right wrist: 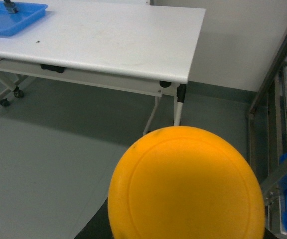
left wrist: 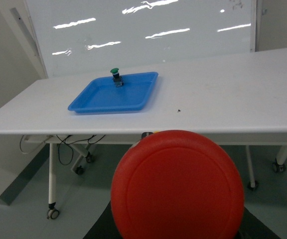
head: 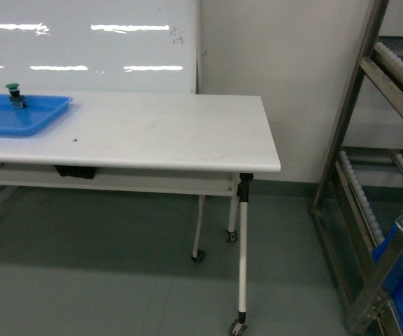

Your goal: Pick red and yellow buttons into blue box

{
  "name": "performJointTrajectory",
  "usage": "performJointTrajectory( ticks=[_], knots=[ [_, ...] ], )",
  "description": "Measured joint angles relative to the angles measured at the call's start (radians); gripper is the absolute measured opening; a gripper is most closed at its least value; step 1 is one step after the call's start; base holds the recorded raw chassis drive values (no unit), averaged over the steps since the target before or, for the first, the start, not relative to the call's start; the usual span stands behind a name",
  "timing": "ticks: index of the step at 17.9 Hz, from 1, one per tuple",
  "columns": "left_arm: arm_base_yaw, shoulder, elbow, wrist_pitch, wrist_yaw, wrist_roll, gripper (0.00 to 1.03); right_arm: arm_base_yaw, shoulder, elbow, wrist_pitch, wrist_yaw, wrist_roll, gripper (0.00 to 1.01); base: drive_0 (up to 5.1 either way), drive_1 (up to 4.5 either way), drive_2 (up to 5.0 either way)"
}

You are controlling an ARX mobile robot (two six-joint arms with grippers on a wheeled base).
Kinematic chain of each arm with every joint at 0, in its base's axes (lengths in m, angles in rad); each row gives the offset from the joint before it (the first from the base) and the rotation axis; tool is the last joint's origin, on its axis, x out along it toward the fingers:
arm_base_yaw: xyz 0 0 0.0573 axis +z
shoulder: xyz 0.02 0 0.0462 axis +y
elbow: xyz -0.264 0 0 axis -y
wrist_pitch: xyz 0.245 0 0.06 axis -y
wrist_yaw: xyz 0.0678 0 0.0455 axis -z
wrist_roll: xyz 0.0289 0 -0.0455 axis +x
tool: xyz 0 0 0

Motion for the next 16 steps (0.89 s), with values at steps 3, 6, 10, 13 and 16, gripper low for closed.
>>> performJointTrajectory(
  ticks=[3, 6, 10, 13, 16],
  knots=[
    [0.000, 0.000, 0.000, -0.002, 0.000, 0.000, 0.23, -0.001, 0.000, 0.000, -0.001, 0.000, 0.000, 0.26, -0.1, -4.18, 4.1],
    [0.000, 0.000, 0.000, 0.002, 0.000, 0.000, 0.23, 0.000, 0.000, 0.000, -0.001, 0.000, 0.000, 0.26, -0.1, -4.18, 4.1],
    [0.000, 0.000, 0.000, 0.003, 0.000, 0.000, 0.23, 0.000, 0.000, 0.000, 0.002, 0.000, 0.000, 0.26, 3.5, -2.73, -0.7],
    [0.000, -0.002, 0.000, 0.002, 0.000, 0.000, 0.23, -0.001, 0.000, 0.000, 0.001, 0.000, 0.000, 0.26, 4.7, -2.33, -2.3],
    [-0.001, 0.000, 0.000, 0.000, 0.000, 0.000, 0.23, -0.001, 0.000, 0.000, 0.000, 0.001, 0.000, 0.26, 4.8, -2.20, -2.2]
  ],
)
